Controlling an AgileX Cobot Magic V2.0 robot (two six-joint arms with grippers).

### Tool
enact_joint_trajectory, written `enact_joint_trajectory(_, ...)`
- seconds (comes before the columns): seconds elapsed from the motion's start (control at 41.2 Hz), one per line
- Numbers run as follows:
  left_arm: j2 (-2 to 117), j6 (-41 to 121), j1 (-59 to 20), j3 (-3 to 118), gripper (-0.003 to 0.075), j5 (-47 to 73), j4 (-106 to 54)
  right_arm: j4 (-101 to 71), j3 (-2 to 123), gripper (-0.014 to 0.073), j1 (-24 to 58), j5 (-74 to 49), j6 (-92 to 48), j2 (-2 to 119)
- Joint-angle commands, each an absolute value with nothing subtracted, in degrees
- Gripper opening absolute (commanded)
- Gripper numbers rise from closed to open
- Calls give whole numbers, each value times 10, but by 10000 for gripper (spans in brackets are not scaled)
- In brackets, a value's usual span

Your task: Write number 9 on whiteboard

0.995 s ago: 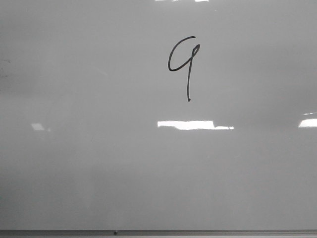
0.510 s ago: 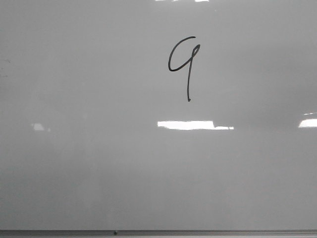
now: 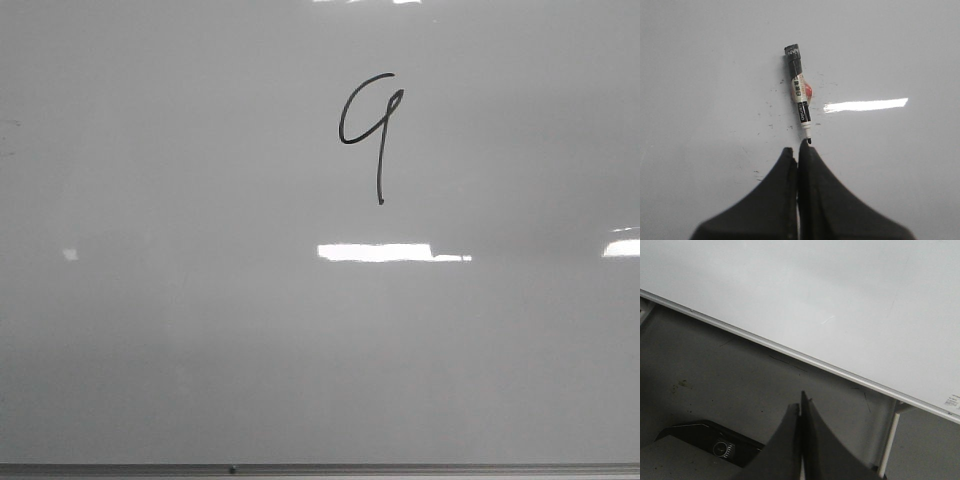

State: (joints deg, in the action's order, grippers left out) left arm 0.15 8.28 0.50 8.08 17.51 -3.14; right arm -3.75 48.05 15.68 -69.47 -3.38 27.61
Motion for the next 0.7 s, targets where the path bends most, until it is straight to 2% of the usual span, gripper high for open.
enact_joint_trajectory(0.0, -7, 83, 6, 47, -19, 39, -43, -34, 492, -69, 154, -664, -33, 280)
enact_joint_trajectory(0.17, -16, 83, 6, -6, -19, -59, -46, -34, 492, -69, 154, -664, -33, 280)
enact_joint_trajectory(0.68, -16, 83, 6, -5, -19, -58, -46, -34, 492, -69, 154, -664, -33, 280)
